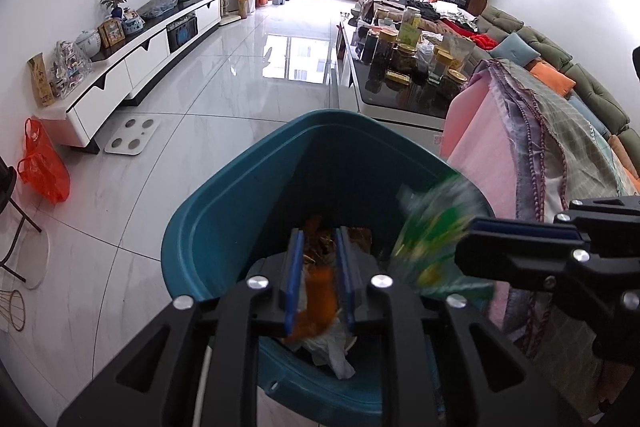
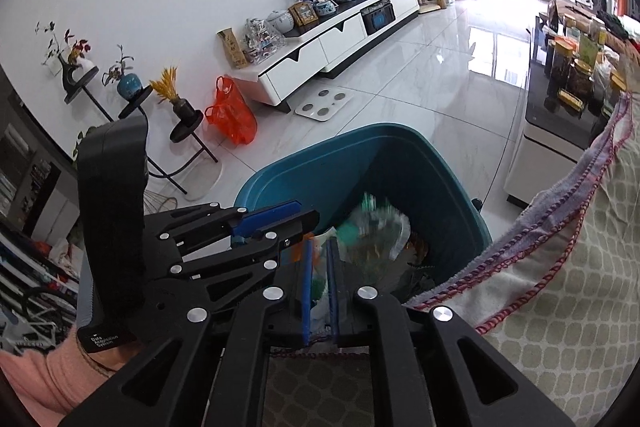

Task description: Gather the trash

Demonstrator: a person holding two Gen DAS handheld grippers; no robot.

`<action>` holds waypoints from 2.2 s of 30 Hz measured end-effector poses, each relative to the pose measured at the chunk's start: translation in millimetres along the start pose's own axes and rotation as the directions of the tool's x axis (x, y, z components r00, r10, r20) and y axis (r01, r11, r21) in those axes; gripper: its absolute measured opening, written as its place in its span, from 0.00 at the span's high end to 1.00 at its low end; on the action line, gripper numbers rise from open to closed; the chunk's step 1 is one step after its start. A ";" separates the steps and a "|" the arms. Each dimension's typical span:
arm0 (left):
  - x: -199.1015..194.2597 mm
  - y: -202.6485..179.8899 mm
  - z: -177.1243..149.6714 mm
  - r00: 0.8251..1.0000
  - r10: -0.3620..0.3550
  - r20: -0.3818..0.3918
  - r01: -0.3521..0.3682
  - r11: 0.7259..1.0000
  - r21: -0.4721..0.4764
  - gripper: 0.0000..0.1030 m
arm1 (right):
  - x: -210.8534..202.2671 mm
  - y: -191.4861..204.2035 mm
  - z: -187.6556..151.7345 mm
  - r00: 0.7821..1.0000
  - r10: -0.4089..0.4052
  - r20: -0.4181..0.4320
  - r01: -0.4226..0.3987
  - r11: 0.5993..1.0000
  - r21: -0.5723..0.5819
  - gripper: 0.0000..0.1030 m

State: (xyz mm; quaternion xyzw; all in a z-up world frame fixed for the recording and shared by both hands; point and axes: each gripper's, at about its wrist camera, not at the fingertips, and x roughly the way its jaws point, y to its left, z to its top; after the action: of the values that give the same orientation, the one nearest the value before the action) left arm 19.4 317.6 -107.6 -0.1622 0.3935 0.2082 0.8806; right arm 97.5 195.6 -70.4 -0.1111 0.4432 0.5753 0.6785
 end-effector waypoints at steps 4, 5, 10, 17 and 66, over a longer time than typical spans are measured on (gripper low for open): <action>-2.8 0.8 -1.8 1.000 -0.001 0.008 0.001 1.000 -0.001 0.65 | -0.7 -0.9 -0.5 1.000 0.000 0.009 0.000 1.000 0.016 0.79; -3.3 0.7 -2.5 1.000 0.001 0.009 -0.001 1.000 -0.002 0.61 | -1.2 -1.2 -0.7 1.000 0.001 0.011 -0.001 1.000 0.019 0.79; -9.3 1.0 -4.9 1.000 0.013 0.021 -0.013 1.000 -0.006 0.44 | -6.1 -4.0 -1.9 1.000 0.005 0.024 -0.005 0.999 0.033 0.79; -27.2 0.5 -8.7 0.998 0.038 0.059 -0.038 0.999 -0.004 0.20 | -20.5 -8.2 -8.4 0.998 0.007 0.062 -0.011 0.999 0.052 0.66; -131.8 -218.1 -51.7 0.909 -0.275 0.314 0.189 0.942 0.279 0.03 | -269.7 -51.4 -208.8 0.632 -0.617 0.469 0.477 0.787 0.391 0.04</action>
State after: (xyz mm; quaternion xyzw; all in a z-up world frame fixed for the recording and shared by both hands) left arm 15.4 75.2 -13.8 -0.0600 0.2315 0.0772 0.9679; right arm 58.6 -142.4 -13.9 0.0169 0.2252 0.2904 0.9299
